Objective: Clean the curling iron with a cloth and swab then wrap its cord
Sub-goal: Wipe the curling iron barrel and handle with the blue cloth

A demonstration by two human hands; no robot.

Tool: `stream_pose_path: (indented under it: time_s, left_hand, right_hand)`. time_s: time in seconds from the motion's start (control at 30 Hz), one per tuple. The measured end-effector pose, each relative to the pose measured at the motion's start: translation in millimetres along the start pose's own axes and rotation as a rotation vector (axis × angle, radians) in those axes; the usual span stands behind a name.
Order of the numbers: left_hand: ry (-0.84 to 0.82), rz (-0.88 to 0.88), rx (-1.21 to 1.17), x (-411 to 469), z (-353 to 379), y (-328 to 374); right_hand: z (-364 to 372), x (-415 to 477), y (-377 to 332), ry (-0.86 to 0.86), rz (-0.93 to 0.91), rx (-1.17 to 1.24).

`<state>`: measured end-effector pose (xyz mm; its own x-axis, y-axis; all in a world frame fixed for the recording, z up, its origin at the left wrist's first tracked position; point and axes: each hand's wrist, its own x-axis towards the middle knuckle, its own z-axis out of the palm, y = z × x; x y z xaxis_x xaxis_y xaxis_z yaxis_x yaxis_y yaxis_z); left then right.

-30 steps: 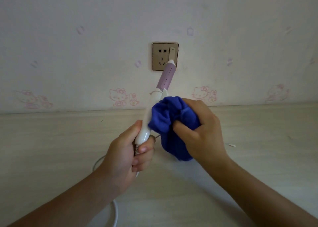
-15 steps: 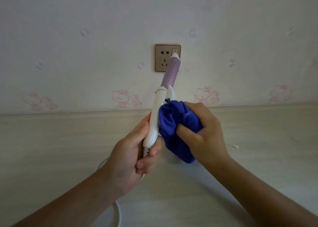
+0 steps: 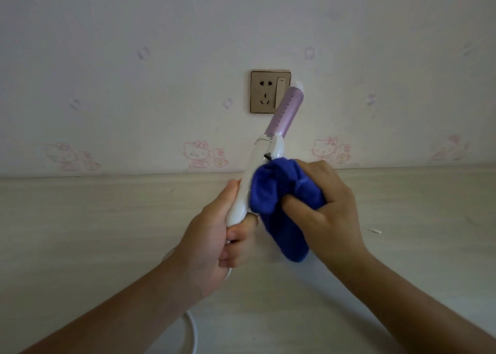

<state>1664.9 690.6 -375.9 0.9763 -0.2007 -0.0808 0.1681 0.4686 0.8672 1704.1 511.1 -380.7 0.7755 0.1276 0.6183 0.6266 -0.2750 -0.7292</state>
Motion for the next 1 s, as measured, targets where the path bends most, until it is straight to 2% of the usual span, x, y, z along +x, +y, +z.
stream_pose_path:
  time_s: [0.07, 0.13, 0.3, 0.4, 0.53, 0.63, 0.7, 0.77, 0.9, 1.0]
  left_hand:
    - [0.054, 0.022, 0.011, 1.4, -1.7, -1.3]
    - [0.057, 0.031, 0.032, 1.9, -6.4, -2.2]
    - [-0.077, 0.082, 0.103, 0.0, -10.1, -9.2]
    - [-0.104, 0.151, 0.13, -0.7, -7.5, -14.7]
    - [-0.099, 0.221, 0.1, -0.1, -7.7, -11.5]
    - [0.002, 0.26, 0.097, 2.6, -11.6, -2.4]
    - [0.077, 0.234, 0.113, 3.1, -13.6, 0.3]
    - [0.077, 0.201, 0.108, 2.6, -12.7, -1.2]
    - [-0.017, 0.196, 0.211, -1.7, -6.5, -14.1]
    - [-0.023, 0.223, 0.21, -4.0, 0.3, -18.8]
  right_hand:
    - [9.8, -7.2, -1.6, -0.126, -0.066, -0.004]
    - [14.2, -8.1, -0.9, -0.168, -0.081, 0.008]
    - [-8.7, 6.5, 3.7, 0.085, 0.056, 0.054]
    - [-16.3, 12.2, 4.9, 0.147, 0.101, 0.069]
    - [-7.5, 4.3, -1.6, 0.043, 0.02, 0.024]
    - [8.2, -8.8, -2.5, -0.131, -0.084, -0.05]
    - [15.3, -13.2, -3.0, -0.182, -0.104, -0.063]
    - [12.5, -9.1, -3.8, -0.12, -0.064, -0.04]
    - [-10.1, 6.5, -1.2, 0.13, 0.025, 0.027]
    - [-5.2, 2.5, -6.2, 0.105, -0.015, -0.025]
